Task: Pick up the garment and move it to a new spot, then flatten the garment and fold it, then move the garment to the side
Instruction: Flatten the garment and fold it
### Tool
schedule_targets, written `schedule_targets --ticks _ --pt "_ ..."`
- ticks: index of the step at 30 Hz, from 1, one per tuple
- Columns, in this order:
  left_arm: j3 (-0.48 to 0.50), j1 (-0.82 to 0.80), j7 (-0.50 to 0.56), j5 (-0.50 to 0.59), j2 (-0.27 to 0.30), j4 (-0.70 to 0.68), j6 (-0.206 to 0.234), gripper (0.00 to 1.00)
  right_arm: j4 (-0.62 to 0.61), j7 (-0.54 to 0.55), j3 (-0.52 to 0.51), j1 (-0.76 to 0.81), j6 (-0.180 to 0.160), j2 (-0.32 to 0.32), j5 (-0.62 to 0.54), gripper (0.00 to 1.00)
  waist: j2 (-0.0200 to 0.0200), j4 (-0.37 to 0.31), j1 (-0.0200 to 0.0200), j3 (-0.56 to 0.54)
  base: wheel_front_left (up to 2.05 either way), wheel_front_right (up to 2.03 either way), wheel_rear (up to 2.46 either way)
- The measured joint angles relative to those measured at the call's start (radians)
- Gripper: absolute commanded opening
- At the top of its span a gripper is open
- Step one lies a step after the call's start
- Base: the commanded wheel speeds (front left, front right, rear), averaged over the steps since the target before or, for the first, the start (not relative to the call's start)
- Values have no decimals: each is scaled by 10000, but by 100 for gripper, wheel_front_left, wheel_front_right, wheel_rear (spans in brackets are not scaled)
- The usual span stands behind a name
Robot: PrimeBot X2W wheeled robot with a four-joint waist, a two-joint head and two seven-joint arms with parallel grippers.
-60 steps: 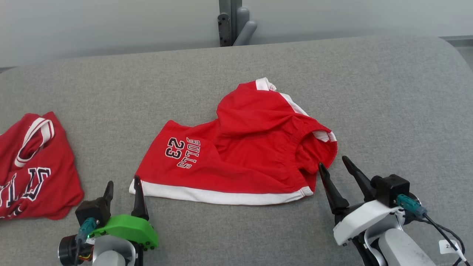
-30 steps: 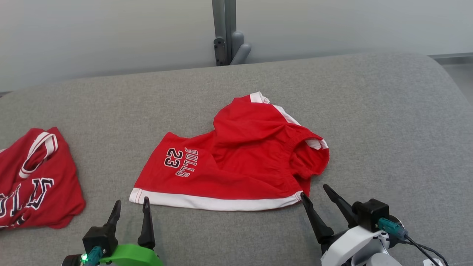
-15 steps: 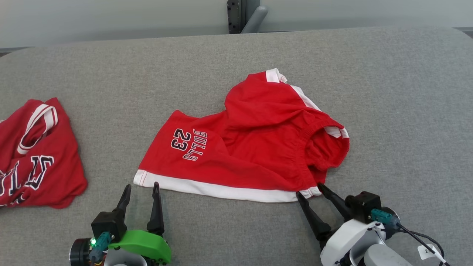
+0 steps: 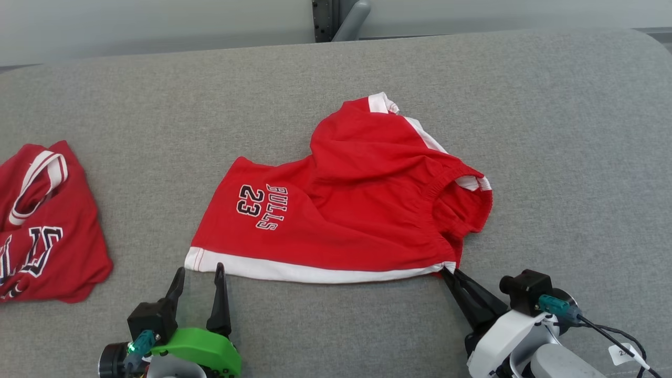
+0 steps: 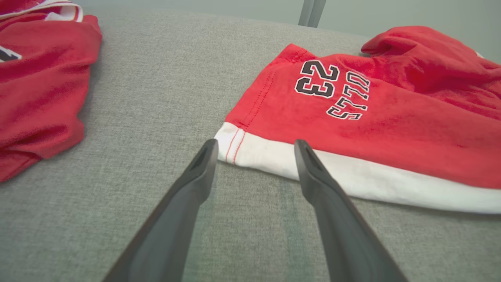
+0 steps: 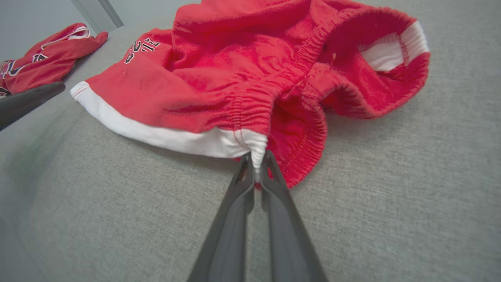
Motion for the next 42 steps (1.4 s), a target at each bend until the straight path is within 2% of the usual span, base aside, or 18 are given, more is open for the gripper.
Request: schedule_targets --ticks 9,24,25,26,28,29,31,32,42 --pt "207 -1 2 -150 0 410 -132 100 -10 -2 79 40 0 -320 71 0 0 -386 0 39 0 0 0" --pt "408 -347 0 -280 2 884 -408 100 -40 -2 221 -139 -2 -393 111 0 0 -589 0 300 0 0 0" --pt "407 -351 0 -274 2 878 -433 95 -42 -2 224 -151 -2 -387 121 0 0 -602 0 310 0 0 0" --pt "410 -352 0 -267 2 863 -439 82 -42 -2 226 -154 0 -382 127 0 0 -613 0 314 0 0 0" --pt "393 -352 0 -265 2 857 -449 47 -38 -2 228 -154 0 -368 157 0 0 -621 0 310 0 0 0" --pt "380 -351 0 -263 2 869 -451 39 -35 -2 228 -154 0 -360 178 0 0 -622 0 306 0 0 0" --pt "368 -343 0 -244 2 880 -454 10 -35 -2 226 -154 0 -345 184 0 0 -618 0 311 0 0 0" --pt "349 -342 0 -219 2 888 -481 0 -33 -2 217 -154 0 -339 186 0 0 -610 0 314 0 0 0" --pt "535 -334 2 -59 0 -35 -663 0 -652 0 -349 -164 -2 -184 270 0 0 -429 0 74 0 0 0"
